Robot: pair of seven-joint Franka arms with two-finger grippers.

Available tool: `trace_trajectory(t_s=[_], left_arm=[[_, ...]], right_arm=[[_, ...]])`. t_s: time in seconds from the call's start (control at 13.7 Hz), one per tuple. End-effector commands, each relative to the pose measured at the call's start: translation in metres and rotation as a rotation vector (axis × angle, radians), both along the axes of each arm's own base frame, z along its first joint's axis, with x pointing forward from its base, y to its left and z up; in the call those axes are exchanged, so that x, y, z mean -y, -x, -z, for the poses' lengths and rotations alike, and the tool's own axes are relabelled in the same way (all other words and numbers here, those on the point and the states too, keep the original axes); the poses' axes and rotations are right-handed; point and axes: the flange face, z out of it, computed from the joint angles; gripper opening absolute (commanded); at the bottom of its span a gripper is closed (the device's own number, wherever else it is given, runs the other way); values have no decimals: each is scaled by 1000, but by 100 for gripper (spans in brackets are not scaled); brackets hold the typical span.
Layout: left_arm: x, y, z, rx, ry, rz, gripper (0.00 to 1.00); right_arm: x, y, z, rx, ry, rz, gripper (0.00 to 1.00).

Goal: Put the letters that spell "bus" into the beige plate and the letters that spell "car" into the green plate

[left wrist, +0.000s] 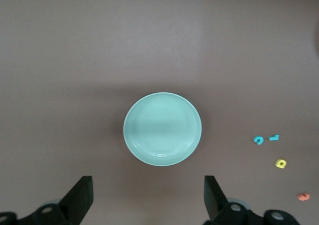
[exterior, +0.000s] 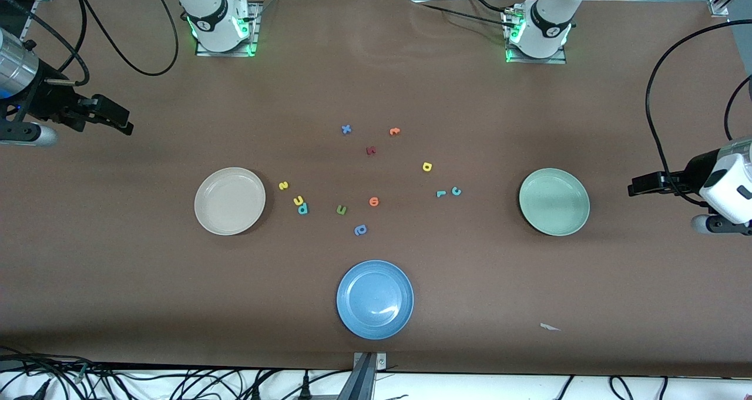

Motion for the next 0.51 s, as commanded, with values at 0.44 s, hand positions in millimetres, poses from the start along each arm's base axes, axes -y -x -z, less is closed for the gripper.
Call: trace_trajectory(t_s=[0.44], left_arm=[[0, 20, 22, 17, 18, 22, 100]], right_arm=[[1, -4, -6, 14, 11, 19, 100]])
